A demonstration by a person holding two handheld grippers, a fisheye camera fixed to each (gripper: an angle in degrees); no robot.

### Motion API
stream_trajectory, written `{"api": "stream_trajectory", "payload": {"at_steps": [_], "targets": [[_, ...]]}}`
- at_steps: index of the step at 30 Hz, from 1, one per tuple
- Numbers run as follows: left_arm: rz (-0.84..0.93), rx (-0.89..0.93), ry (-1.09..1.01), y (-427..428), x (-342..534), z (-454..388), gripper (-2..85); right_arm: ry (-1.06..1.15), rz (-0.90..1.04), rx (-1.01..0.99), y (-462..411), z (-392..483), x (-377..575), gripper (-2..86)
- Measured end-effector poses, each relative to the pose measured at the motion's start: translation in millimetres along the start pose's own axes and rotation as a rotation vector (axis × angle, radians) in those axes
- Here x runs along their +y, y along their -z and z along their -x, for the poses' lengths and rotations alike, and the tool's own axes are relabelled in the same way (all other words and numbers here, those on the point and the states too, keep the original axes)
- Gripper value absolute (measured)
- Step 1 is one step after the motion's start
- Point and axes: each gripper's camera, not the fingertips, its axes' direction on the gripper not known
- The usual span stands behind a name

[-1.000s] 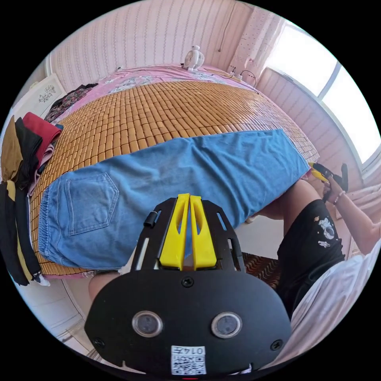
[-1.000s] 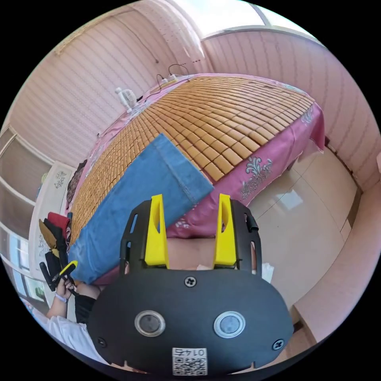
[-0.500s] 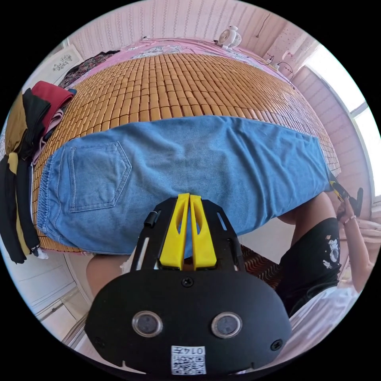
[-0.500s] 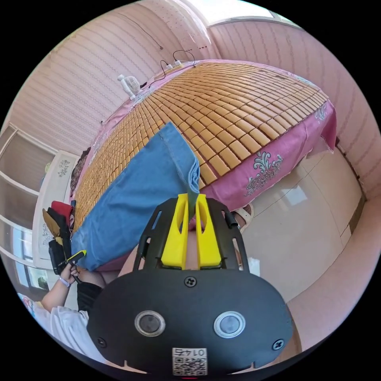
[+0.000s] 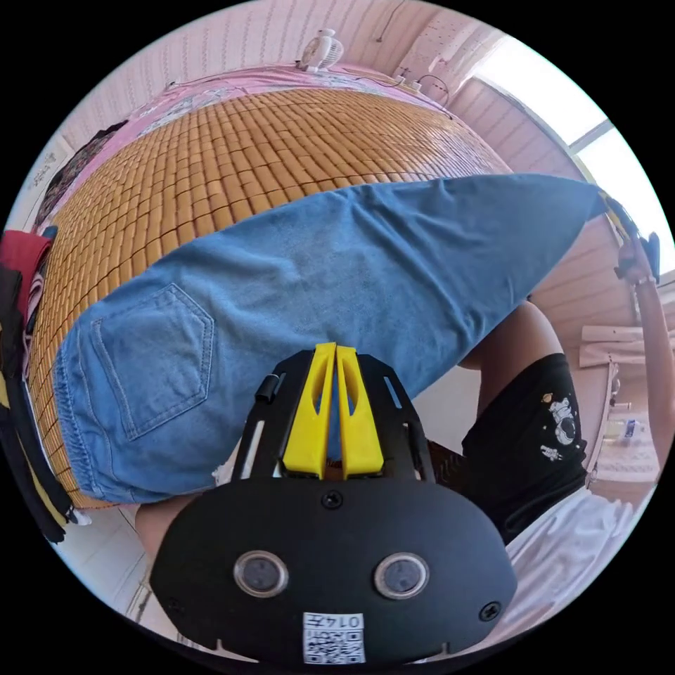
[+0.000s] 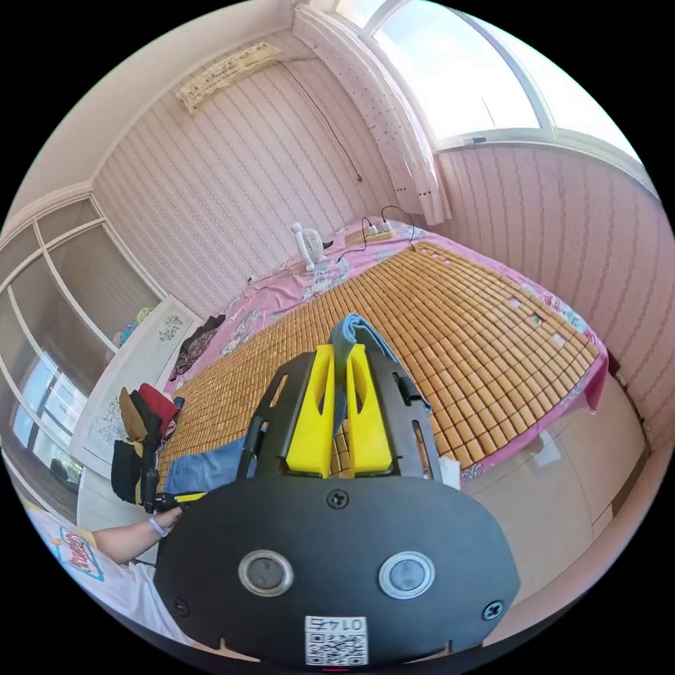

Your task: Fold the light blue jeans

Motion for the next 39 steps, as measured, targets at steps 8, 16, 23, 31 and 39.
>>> {"api": "stream_trajectory", "payload": {"at_steps": [8,16,23,31,39], "targets": [[-0.113,0.249,-0.045,8.9,-10.4,-25.7,-1.0,0.434,0.020,-0.192,10.3,188.4,-27.5,2.0],[-0.401,0.158,0.261,115.0,139.1,87.3,-1.0,0.809,0.521,-0.646,-130.0,414.3,157.2,4.8],[-0.448,0.166,0.462,119.9,219.9,123.1,-0.3,0.799,0.892,-0.568,-217.6,453.2,284.8,6.4],[-0.534,0.058,0.447,78.8,190.7,92.3,8.5,0.889,0.832,-0.422,-250.7,515.5,271.4,6.2],[-0.477,-0.016,0.454,30.4,179.3,82.6,10.4,1.024,0.730,-0.188,-321.9,611.2,297.2,11.7]]}}
